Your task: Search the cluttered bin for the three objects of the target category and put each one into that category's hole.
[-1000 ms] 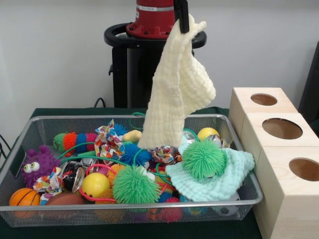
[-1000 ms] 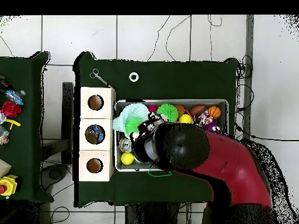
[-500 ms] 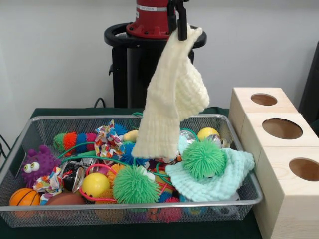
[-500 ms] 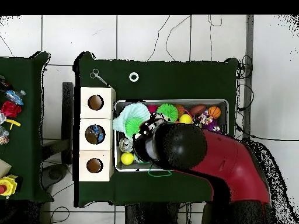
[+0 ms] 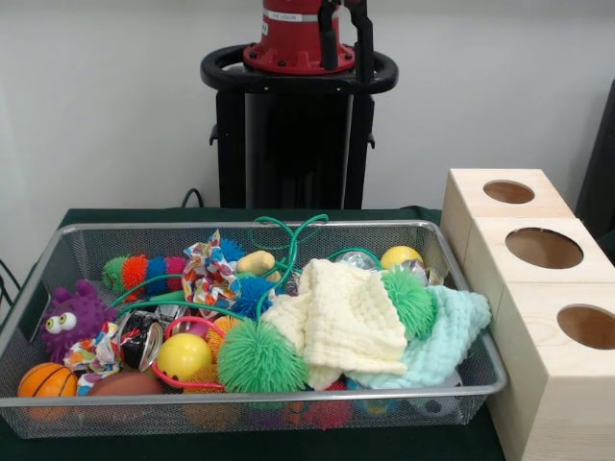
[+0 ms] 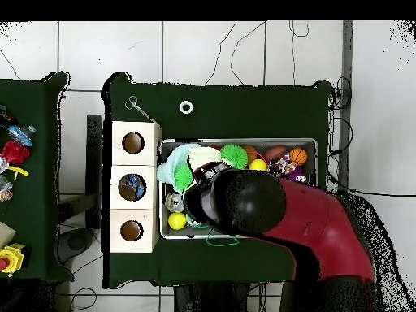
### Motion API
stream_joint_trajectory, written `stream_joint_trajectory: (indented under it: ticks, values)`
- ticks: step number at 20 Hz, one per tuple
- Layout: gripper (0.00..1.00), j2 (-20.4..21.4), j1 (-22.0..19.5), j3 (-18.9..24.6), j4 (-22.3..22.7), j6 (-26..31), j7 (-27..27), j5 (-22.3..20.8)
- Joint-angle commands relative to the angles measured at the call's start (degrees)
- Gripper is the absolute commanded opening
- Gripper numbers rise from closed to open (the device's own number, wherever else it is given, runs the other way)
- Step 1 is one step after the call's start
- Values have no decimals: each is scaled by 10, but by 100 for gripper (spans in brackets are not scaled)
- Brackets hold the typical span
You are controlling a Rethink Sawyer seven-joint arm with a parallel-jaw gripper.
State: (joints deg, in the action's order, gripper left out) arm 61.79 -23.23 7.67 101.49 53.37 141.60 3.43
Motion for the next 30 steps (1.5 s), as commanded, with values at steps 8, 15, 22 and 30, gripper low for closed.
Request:
stream_joint_trajectory:
  ticks: [8,15,22,30]
  values:
    - [100,-43,-30,61,-12,-2,-156,-78]
    - [100,-77,-103,115,-7,-61,-258,-142]
    - [100,-138,-178,167,-45,-79,-348,-257]
    - [100,-198,-220,214,-85,-93,-416,-332]
